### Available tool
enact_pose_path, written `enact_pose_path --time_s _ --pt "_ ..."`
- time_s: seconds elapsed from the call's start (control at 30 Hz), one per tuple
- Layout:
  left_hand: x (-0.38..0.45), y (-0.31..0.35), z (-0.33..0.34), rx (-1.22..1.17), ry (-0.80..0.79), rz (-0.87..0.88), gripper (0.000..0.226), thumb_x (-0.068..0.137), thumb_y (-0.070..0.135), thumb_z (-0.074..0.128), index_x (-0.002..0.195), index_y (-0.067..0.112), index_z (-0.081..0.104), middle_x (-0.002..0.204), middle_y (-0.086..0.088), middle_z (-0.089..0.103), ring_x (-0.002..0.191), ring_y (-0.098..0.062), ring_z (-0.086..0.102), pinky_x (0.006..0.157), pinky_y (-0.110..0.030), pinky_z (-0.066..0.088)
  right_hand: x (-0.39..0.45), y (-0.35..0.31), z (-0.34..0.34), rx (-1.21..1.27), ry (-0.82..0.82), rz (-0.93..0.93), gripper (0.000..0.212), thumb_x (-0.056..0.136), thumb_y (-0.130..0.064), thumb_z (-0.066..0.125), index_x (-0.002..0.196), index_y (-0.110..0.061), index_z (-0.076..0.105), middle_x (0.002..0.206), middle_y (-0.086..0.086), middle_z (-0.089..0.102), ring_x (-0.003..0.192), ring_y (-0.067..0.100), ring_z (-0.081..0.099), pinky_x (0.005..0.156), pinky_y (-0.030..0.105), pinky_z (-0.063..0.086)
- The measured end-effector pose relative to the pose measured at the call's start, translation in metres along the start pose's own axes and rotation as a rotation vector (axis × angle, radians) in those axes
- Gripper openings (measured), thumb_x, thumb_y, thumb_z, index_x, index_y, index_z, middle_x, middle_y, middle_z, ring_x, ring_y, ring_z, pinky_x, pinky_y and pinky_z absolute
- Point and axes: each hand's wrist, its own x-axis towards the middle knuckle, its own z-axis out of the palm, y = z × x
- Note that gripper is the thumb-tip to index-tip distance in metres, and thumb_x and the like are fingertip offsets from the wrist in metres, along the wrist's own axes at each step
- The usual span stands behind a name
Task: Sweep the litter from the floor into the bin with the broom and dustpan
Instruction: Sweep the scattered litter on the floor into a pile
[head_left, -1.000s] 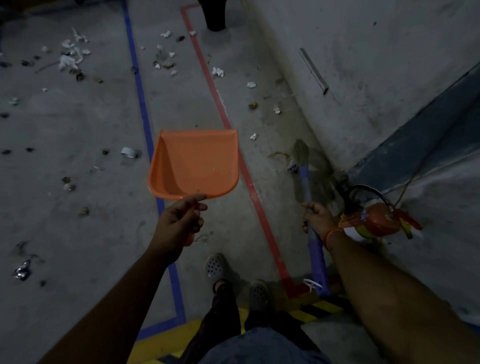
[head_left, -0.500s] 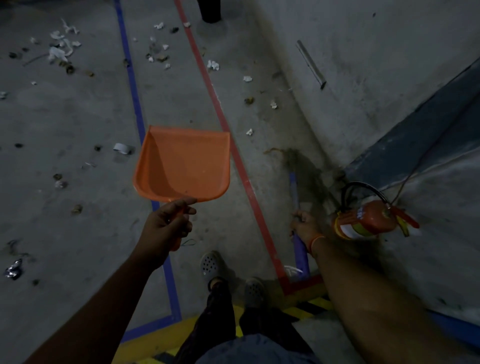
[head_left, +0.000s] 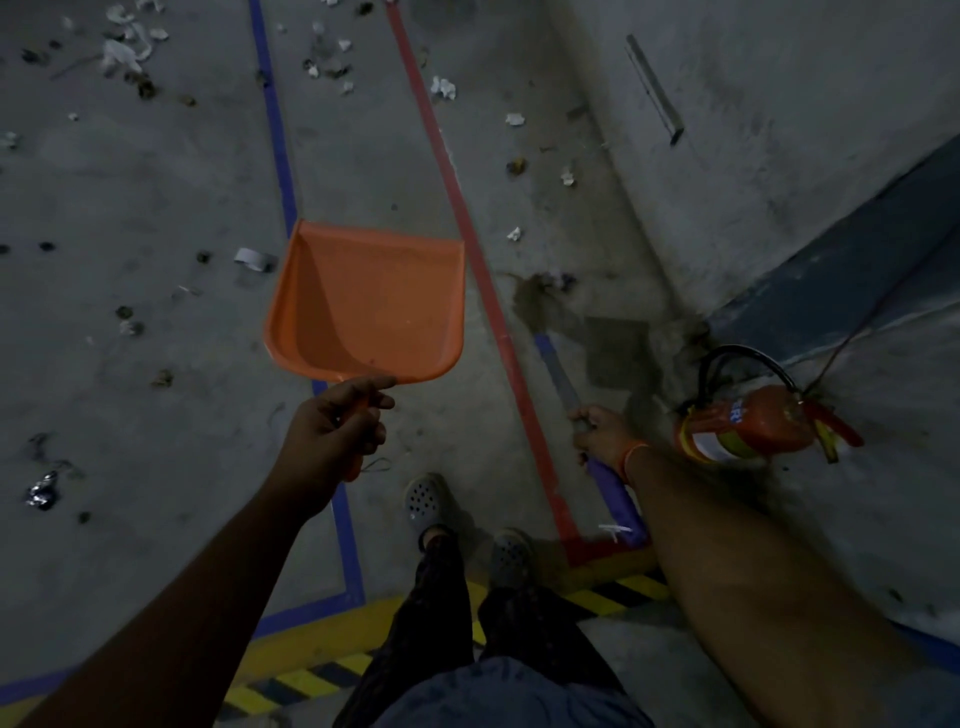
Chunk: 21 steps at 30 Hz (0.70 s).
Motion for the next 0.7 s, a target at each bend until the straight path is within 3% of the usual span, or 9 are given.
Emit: enact_pose_path --time_s 0.13,0.3,0.5,0.6,0.7 --pt "-0.002 0.000 -0.005 0.007 0.013 0.008 0.036 0.099 -0.008 0.047 0.124 0.010 0.066 0.108 -0.015 0.064 0.070 -0.015 0.060 0.056 -0.022 0.048 -0.010 0.001 0.007 -0.032 -0.045 -0.085 0.031 0.089 0.011 0.053 0.112 -0.009 0.058 0.080 0.016 0.057 0.053 0.026 0.054 0.045 0.029 0.050" --pt "-0.002 0.002 -0.011 0.015 0.022 0.018 0.036 0.099 -0.008 0.047 0.126 0.007 0.065 0.110 -0.019 0.062 0.069 -0.014 0.060 0.055 -0.021 0.047 -0.018 0.015 0.000 -0.079 -0.002 -0.134 0.043 0.087 0.011 0.053 0.107 -0.026 0.061 0.087 0.020 0.063 0.056 0.029 0.059 0.051 0.035 0.052" --pt "0.001 0.001 -0.017 0.019 0.045 0.018 0.034 0.099 -0.007 0.047 0.125 0.007 0.065 0.111 -0.022 0.062 0.068 -0.014 0.060 0.054 -0.021 0.047 -0.017 0.006 -0.013 -0.062 0.080 -0.103 0.040 0.087 0.013 0.052 0.112 -0.018 0.058 0.085 0.019 0.060 0.053 0.024 0.057 0.048 0.032 0.050" --pt "0.004 -0.002 -0.025 0.007 0.068 0.019 0.035 0.099 -0.008 0.047 0.125 0.008 0.065 0.111 -0.022 0.062 0.070 -0.017 0.059 0.057 -0.023 0.048 -0.011 -0.002 0.000 -0.090 0.093 -0.073 0.039 0.086 0.012 0.053 0.106 -0.022 0.059 0.091 0.019 0.061 0.054 0.024 0.058 0.049 0.032 0.052" --pt "0.009 -0.002 -0.036 0.006 0.083 0.012 0.036 0.099 -0.009 0.046 0.124 0.009 0.066 0.110 -0.020 0.062 0.068 -0.016 0.058 0.057 -0.023 0.047 -0.001 -0.005 0.025 -0.151 0.060 -0.080 0.043 0.082 0.007 0.056 0.092 -0.035 0.061 0.101 0.018 0.065 0.059 0.026 0.061 0.059 0.041 0.059"
